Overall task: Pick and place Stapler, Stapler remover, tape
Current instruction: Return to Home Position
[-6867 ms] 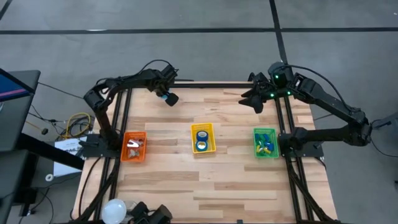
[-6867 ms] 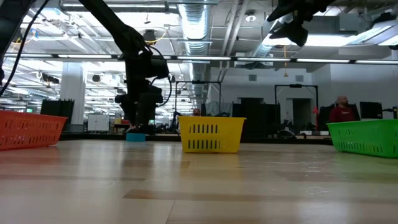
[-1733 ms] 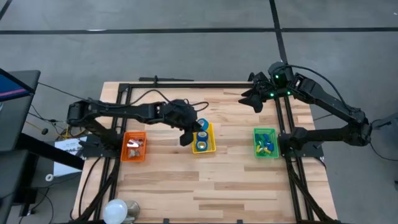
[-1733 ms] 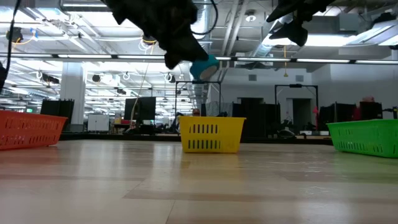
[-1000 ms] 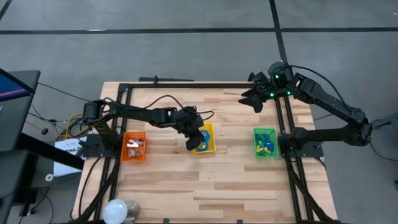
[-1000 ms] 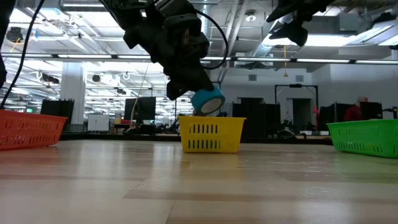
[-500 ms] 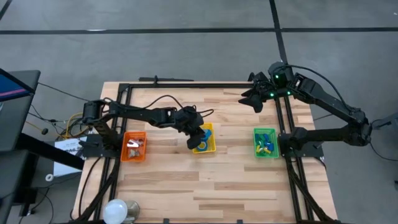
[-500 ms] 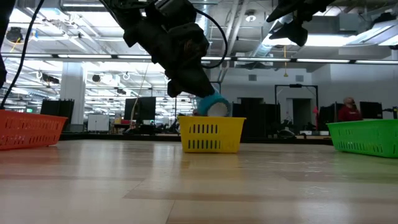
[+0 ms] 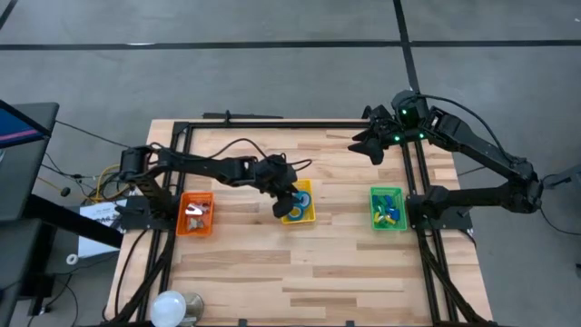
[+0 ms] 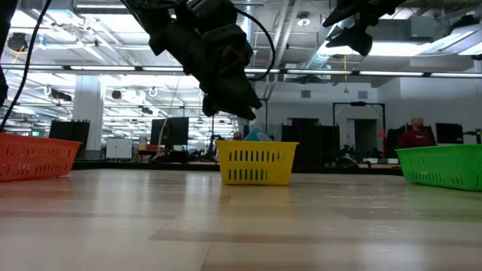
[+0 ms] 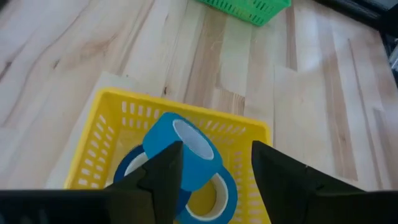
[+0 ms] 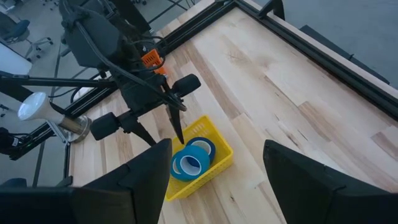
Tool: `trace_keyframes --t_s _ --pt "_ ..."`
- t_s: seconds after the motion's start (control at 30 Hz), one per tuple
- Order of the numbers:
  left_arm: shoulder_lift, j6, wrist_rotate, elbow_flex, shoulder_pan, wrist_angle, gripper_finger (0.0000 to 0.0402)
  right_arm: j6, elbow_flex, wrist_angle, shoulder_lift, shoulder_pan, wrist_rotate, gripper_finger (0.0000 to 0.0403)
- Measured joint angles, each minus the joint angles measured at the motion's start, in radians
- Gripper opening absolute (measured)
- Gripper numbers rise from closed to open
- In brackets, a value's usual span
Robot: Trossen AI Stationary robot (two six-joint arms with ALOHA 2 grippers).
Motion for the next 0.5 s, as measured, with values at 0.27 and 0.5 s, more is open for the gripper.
trace_keyframes --t_s 0.27,0.5 --pt "-0.113 0.008 0.001 0.000 0.027 -0.005 0.0178 -0.005 0.000 0.000 0.000 0.000 0.000 0.0244" --pt "-0.244 0.008 0.000 0.000 0.090 -0.004 0.0175 -0.027 0.000 0.000 0.000 0.000 0.023 0.0244"
